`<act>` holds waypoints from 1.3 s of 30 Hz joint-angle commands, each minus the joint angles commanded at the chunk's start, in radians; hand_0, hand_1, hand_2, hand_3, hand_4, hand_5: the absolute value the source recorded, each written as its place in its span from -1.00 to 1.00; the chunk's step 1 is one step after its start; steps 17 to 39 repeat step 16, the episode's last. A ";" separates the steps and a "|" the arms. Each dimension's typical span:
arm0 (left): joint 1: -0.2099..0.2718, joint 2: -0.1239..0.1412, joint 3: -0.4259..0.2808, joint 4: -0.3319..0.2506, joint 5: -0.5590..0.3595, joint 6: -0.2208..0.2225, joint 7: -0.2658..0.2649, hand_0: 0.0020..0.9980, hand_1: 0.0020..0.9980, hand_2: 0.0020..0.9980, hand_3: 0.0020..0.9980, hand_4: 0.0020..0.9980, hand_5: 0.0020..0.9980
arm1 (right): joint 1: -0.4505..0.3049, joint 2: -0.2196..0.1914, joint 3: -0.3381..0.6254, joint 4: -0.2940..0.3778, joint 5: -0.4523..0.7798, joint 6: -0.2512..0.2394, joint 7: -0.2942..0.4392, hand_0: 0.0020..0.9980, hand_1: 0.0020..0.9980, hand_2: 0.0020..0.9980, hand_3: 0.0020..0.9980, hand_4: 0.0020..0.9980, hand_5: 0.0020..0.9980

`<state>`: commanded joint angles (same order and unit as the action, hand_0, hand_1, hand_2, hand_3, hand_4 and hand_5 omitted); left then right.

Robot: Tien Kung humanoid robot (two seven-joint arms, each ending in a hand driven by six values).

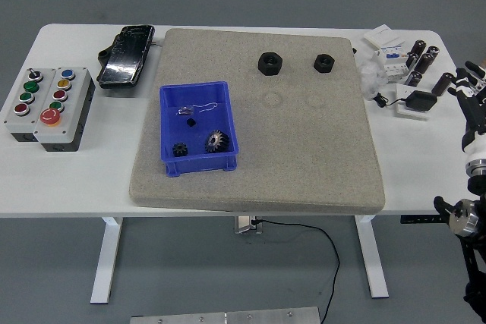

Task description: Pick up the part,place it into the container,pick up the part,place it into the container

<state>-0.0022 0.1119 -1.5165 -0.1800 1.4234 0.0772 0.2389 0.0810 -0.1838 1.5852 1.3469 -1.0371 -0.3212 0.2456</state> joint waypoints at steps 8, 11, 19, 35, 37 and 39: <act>0.000 -0.001 0.002 0.000 -0.004 0.000 -0.003 0.32 0.25 0.17 0.23 0.42 -0.27 | -0.004 0.001 0.011 0.003 0.000 -0.001 -0.001 0.33 0.35 0.36 0.37 0.41 -0.24; 0.001 -0.001 0.001 0.000 -0.005 0.000 -0.002 0.32 0.25 0.17 0.23 0.42 -0.27 | -0.005 0.003 0.015 0.004 -0.002 -0.001 -0.001 0.34 0.34 0.36 0.37 0.41 -0.24; 0.002 -0.002 0.001 0.000 -0.006 0.000 -0.001 0.32 0.25 0.17 0.23 0.42 -0.27 | -0.005 0.003 0.019 0.005 -0.003 -0.001 -0.002 0.34 0.34 0.36 0.37 0.41 -0.24; 0.002 -0.002 0.001 0.000 -0.006 0.000 -0.001 0.32 0.25 0.17 0.23 0.42 -0.27 | -0.005 0.003 0.019 0.005 -0.003 -0.001 -0.002 0.34 0.34 0.36 0.37 0.41 -0.24; 0.002 -0.002 0.001 0.000 -0.006 0.000 -0.001 0.32 0.25 0.17 0.23 0.42 -0.27 | -0.005 0.003 0.019 0.005 -0.003 -0.001 -0.002 0.34 0.34 0.36 0.37 0.41 -0.24; 0.002 -0.002 0.001 0.000 -0.006 0.000 -0.001 0.32 0.25 0.17 0.23 0.42 -0.27 | -0.005 0.003 0.019 0.005 -0.003 -0.001 -0.002 0.34 0.34 0.36 0.37 0.41 -0.24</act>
